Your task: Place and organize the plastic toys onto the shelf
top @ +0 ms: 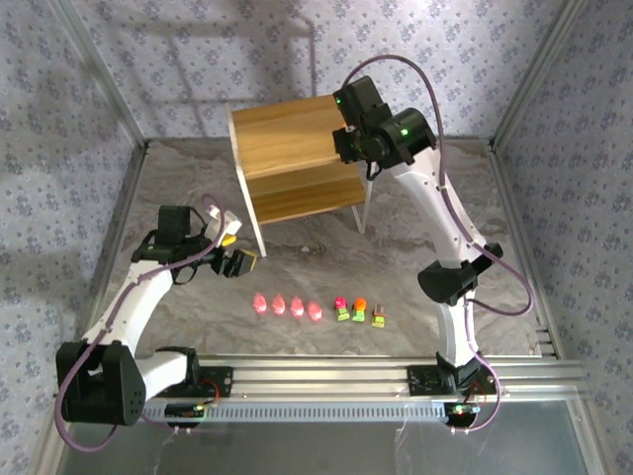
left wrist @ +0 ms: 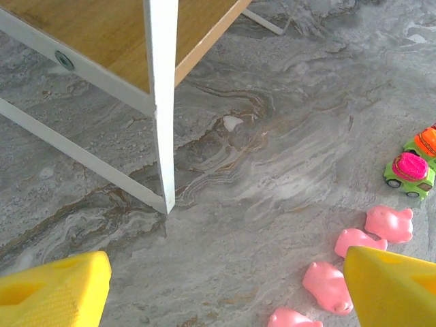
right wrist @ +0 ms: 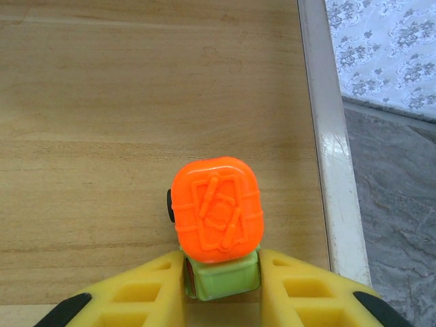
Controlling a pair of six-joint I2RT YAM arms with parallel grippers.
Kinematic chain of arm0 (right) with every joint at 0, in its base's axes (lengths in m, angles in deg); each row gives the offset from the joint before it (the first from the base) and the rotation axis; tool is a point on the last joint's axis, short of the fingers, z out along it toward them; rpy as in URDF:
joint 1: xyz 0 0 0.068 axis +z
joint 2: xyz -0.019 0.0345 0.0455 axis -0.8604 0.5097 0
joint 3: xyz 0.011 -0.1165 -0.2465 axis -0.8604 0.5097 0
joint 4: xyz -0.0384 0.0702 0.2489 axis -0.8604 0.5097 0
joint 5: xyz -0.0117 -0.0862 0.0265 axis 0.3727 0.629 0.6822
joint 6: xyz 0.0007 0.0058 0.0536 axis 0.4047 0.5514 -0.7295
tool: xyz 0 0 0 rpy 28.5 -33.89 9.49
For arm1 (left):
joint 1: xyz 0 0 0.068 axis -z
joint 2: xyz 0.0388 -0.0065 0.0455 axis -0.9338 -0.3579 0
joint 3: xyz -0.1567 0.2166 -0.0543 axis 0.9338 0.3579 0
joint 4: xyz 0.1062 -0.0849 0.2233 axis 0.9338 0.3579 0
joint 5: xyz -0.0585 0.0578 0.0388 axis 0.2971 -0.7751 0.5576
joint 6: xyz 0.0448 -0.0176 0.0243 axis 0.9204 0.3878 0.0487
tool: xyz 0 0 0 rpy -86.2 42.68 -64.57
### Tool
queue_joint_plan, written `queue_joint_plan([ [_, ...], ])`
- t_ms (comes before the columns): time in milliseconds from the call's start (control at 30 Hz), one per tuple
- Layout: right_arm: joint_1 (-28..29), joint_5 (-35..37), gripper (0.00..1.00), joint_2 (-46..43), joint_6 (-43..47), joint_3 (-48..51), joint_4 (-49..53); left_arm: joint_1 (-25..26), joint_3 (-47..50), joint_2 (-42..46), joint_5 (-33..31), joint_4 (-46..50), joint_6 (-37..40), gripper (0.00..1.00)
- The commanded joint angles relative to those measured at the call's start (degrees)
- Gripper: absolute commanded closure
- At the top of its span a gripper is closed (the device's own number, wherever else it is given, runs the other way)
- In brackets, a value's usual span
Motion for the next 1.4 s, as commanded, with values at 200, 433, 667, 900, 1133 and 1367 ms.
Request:
queue_joint_plan([
  [200,-0.73,-1.60,0.70,1.10,-1.32,-1.60,0.28,0.45,0.84,1.03,0.55,-1.86,-0.57,0.11],
  [433,-0.57,-0.62,0.64,1.04,-1.20,-1.58,0.57,0.43,-0.03,0.29,0.32,-3.10,-1.56,0.11],
  [667,-0.29,-0.66,0.60,0.64,-0.98,-2.45,0.22,0.48,-0.53,0.01,0.14,-3.78,-2.02,0.11],
  [900,0.66,0.25,0.55,-0.71,-0.75,-2.87,-0.15,0.41,-1.14,-0.35,-0.11,-4.77,-2.45,0.11],
  [1133,1.79,2.13,0.51,-2.18,-0.66,-3.05,-0.09,0.47,-1.89,-0.83,-1.22,-5.85,-2.81,0.11],
  [1367,5.72,8.47,0.43,-6.40,-0.34,-0.90,-1.42,0.37,-1.46,-2.12,-1.52,-8.95,-3.33,0.10],
])
